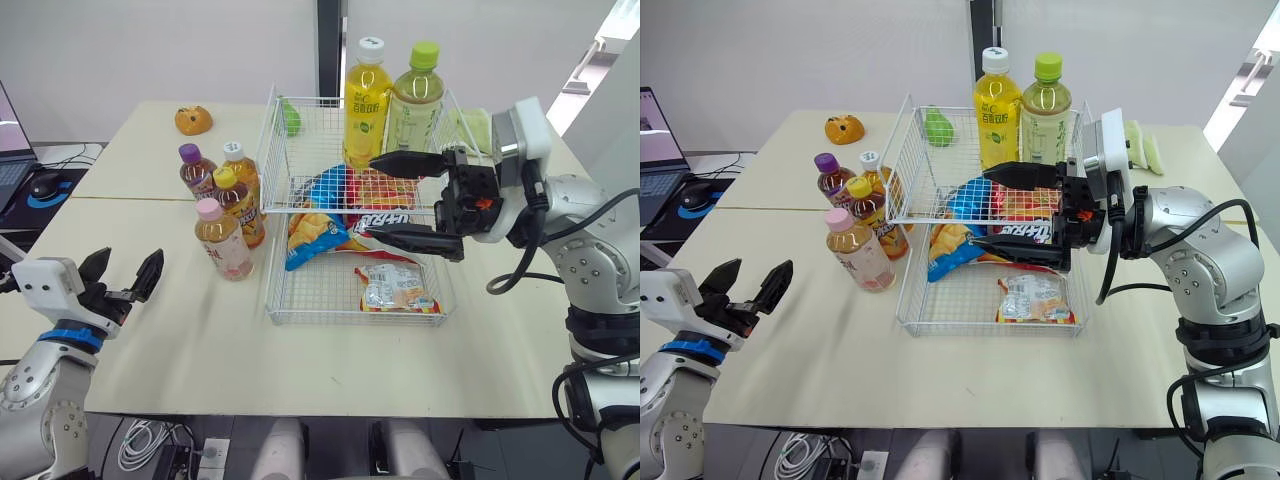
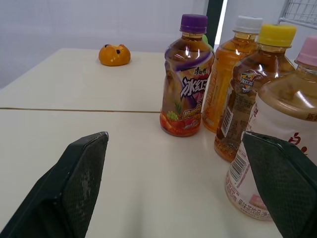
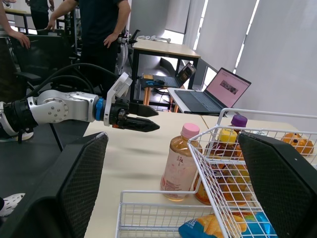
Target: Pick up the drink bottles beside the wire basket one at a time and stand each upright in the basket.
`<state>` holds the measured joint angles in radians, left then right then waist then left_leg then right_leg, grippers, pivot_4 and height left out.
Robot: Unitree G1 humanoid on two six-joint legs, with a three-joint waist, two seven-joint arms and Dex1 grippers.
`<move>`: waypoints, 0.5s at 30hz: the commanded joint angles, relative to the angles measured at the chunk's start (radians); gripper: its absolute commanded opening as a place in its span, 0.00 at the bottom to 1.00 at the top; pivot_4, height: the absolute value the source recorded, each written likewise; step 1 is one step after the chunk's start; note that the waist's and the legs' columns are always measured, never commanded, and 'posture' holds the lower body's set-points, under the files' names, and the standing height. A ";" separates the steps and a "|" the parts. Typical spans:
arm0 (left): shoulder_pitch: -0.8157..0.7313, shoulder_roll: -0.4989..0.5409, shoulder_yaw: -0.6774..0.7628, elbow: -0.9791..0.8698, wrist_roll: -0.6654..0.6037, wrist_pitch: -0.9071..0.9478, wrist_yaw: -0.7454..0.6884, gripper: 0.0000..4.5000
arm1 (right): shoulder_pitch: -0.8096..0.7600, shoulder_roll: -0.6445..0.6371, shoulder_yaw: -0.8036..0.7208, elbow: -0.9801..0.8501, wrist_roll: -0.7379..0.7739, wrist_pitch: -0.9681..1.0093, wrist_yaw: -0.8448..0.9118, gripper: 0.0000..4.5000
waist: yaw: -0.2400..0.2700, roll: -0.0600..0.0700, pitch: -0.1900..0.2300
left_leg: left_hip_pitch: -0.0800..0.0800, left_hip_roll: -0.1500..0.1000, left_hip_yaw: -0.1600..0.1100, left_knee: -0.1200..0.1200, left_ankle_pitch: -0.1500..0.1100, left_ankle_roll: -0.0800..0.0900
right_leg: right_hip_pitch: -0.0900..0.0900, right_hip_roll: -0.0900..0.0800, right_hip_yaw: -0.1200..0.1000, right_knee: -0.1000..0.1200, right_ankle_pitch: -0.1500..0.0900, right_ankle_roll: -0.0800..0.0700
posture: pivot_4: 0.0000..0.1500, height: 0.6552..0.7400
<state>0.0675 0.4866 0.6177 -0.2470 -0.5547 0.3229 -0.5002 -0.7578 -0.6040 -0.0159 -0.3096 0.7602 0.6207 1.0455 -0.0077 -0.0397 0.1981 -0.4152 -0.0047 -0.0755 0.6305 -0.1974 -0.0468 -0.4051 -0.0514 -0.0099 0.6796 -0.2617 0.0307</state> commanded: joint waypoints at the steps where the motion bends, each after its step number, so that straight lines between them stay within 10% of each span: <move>1: -0.006 0.033 0.039 -0.039 -0.028 -0.014 0.000 0.99 | -0.016 -0.001 -0.022 -0.027 0.013 -0.016 -0.001 1.00 | 0.000 0.000 0.000 | 0.000 0.000 0.000 0.000 0.000 0.000 | 0.000 0.000 0.000 0.000 0.000 0.000 | 1.00 1.00; 15: -0.526 0.206 -0.181 0.348 0.085 0.035 0.011 0.99 | -0.049 0.001 -0.012 -0.071 0.015 0.025 -0.076 1.00 | 0.005 0.000 0.000 | 0.000 -0.002 0.000 0.000 0.000 0.000 | 0.000 0.000 -0.001 -0.001 0.000 0.000 | 1.00 1.00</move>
<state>-0.4103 0.6705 0.4734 0.0404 -0.5033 0.3797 -0.4746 -0.7803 -0.5995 -0.0126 -0.3443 0.7677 0.6430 0.9916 -0.0027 -0.0397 0.1981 -0.4155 -0.0065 -0.0756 0.6304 -0.1973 -0.0469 -0.4050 -0.0509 -0.0105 0.6791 -0.2617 0.0310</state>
